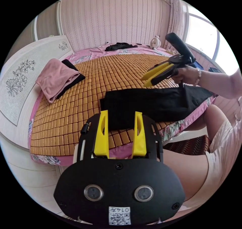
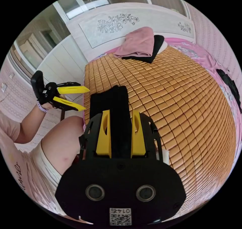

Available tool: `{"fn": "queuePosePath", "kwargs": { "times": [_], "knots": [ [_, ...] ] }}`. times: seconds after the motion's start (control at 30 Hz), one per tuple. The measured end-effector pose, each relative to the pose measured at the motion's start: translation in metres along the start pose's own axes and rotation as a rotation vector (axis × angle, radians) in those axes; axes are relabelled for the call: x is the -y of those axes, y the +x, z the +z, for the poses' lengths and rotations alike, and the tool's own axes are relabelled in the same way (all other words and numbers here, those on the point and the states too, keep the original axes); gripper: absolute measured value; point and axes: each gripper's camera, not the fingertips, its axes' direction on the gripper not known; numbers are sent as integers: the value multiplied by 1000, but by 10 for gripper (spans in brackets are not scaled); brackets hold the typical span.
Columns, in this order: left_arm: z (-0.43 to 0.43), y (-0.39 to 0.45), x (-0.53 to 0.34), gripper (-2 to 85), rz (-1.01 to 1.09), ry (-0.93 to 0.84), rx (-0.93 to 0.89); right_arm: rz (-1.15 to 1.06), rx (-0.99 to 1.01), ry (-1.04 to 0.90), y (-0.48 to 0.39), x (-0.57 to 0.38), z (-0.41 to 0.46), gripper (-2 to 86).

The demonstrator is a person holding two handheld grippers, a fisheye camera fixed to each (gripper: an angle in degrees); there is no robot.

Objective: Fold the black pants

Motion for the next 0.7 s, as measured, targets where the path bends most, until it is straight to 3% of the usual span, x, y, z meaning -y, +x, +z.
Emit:
{"fn": "queuePosePath", "kwargs": {
  "times": [0.13, 0.2, 0.47, 0.6, 0.7],
  "knots": [
    [2, -30, -16, 148, 5, 5, -19, 23, 74, -165, 13, 51, 55, 82],
    [4, -42, -19, 144, 18, 8, -52, -12, 155, -133, 14, 66, 56, 35],
    [-3, -77, -14, 144, 108, 119, -99, -298, 437, -146, 3, 120, 41, 10],
    [-7, -95, -6, 142, 116, 153, -185, -309, 313, -178, -2, 148, 38, 6],
    [-4, -98, -1, 146, 125, 149, -185, -356, 341, -176, -8, 160, 37, 4]
  ]
}}
